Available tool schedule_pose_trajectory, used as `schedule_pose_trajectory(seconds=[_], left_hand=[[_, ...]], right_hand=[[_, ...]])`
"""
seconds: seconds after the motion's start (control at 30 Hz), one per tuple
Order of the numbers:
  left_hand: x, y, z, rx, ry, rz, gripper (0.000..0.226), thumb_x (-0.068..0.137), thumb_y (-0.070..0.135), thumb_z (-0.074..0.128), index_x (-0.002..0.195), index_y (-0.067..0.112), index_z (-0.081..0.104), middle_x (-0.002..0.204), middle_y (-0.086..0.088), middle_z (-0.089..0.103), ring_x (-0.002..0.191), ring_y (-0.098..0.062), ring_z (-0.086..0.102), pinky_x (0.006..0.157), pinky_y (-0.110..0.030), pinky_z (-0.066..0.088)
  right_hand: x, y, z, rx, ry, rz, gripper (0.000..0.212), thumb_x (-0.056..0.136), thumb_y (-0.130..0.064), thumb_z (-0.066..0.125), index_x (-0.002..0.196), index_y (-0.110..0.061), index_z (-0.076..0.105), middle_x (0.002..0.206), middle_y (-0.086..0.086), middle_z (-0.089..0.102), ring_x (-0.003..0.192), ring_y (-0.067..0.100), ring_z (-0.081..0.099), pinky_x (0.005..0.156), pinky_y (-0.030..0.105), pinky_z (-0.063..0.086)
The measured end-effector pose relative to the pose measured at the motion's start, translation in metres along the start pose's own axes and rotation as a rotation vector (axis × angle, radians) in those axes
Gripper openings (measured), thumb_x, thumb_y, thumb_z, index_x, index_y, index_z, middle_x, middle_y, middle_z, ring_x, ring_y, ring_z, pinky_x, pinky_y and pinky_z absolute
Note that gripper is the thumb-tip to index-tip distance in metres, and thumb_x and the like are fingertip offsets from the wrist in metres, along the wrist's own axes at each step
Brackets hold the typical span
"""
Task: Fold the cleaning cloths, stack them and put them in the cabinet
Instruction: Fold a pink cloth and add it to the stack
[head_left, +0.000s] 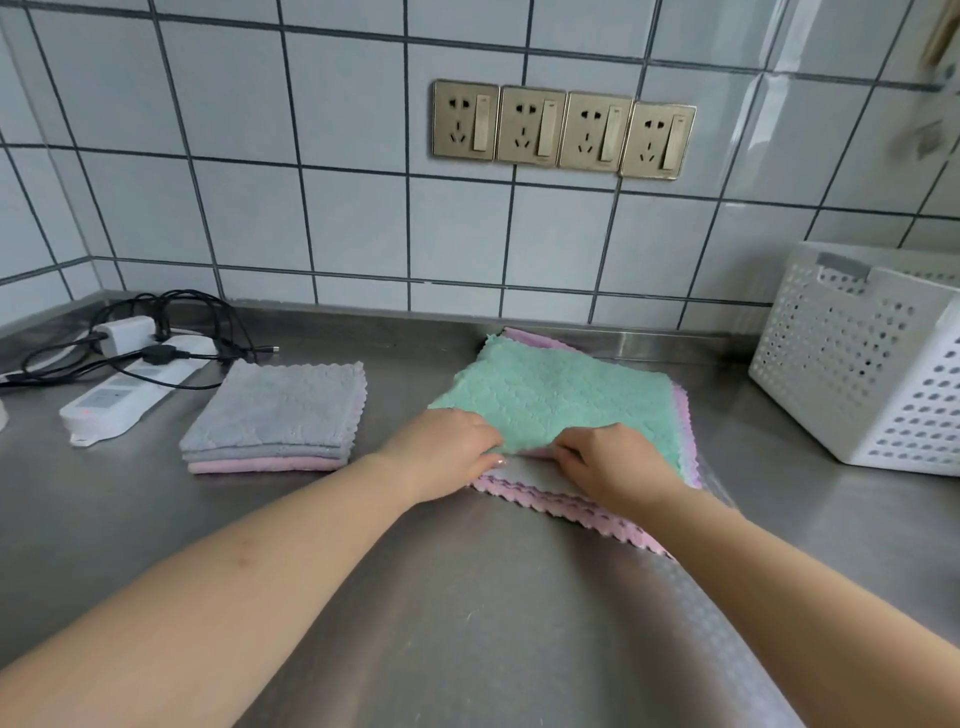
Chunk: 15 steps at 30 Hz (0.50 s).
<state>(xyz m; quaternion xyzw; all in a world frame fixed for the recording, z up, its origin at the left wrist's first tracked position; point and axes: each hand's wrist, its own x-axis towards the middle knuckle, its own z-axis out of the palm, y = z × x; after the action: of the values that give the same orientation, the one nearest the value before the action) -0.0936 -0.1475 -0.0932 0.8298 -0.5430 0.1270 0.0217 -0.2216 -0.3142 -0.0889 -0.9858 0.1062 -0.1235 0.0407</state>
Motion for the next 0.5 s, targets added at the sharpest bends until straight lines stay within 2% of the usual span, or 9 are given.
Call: schedule_pose_trajectory(seconds=[0.13, 0.23, 0.3, 0.37, 0.43, 0.5], left_hand=[[0.005, 0.0, 0.0, -0.055, 0.049, -0.071, 0.026, 0.097, 0.031, 0.042, 0.104, 0.014, 0.061, 0.104, -0.006, 0.064, 0.1, -0.026, 0.057, 0.07, -0.03, 0.036], [0.007, -0.008, 0.004, -0.131, 0.073, -0.111, 0.025, 0.095, 0.021, 0.045, 0.111, 0.016, 0.063, 0.11, -0.004, 0.061, 0.107, -0.025, 0.054, 0.081, -0.033, 0.044], [0.007, -0.016, 0.006, -0.098, 0.063, -0.087, 0.027, 0.094, 0.023, 0.048, 0.115, 0.017, 0.064, 0.114, -0.001, 0.059, 0.111, -0.022, 0.05, 0.088, -0.033, 0.042], [0.007, -0.023, 0.006, -0.055, 0.042, -0.064, 0.027, 0.094, 0.022, 0.048, 0.116, 0.017, 0.064, 0.118, 0.001, 0.059, 0.113, -0.022, 0.05, 0.091, -0.033, 0.042], [0.005, -0.028, 0.003, 0.007, 0.02, -0.07, 0.026, 0.091, 0.014, 0.047, 0.111, 0.017, 0.064, 0.114, 0.0, 0.062, 0.108, -0.024, 0.054, 0.087, -0.036, 0.045], [0.004, -0.029, -0.005, -0.021, 0.062, -0.101, 0.03, 0.089, 0.008, 0.045, 0.111, 0.018, 0.063, 0.112, -0.002, 0.065, 0.103, -0.027, 0.058, 0.082, -0.038, 0.048]], right_hand=[[0.003, 0.001, -0.001, 0.039, 0.038, 0.049, 0.025, 0.099, -0.029, 0.038, 0.103, -0.014, 0.058, 0.089, 0.011, 0.067, 0.078, 0.031, 0.059, 0.06, 0.032, 0.039], [0.0, 0.002, 0.0, 0.026, -0.028, 0.01, 0.02, 0.096, -0.023, 0.044, 0.11, -0.014, 0.056, 0.1, 0.009, 0.066, 0.087, 0.031, 0.06, 0.067, 0.034, 0.047], [-0.004, 0.007, 0.003, -0.03, -0.066, -0.013, 0.027, 0.093, -0.018, 0.046, 0.118, -0.017, 0.057, 0.111, 0.005, 0.062, 0.097, 0.029, 0.06, 0.076, 0.037, 0.051], [-0.011, 0.018, 0.003, -0.145, -0.056, 0.022, 0.032, 0.09, -0.012, 0.046, 0.119, -0.021, 0.058, 0.115, 0.002, 0.06, 0.103, 0.027, 0.059, 0.077, 0.035, 0.052], [-0.018, 0.028, -0.001, -0.224, -0.048, 0.094, 0.03, 0.086, -0.008, 0.045, 0.109, -0.021, 0.059, 0.106, 0.0, 0.062, 0.098, 0.026, 0.06, 0.071, 0.032, 0.049], [-0.023, 0.034, -0.011, -0.246, -0.025, 0.17, 0.015, 0.085, -0.007, 0.044, 0.093, -0.018, 0.051, 0.084, 0.0, 0.058, 0.082, 0.028, 0.059, 0.062, 0.032, 0.045]])
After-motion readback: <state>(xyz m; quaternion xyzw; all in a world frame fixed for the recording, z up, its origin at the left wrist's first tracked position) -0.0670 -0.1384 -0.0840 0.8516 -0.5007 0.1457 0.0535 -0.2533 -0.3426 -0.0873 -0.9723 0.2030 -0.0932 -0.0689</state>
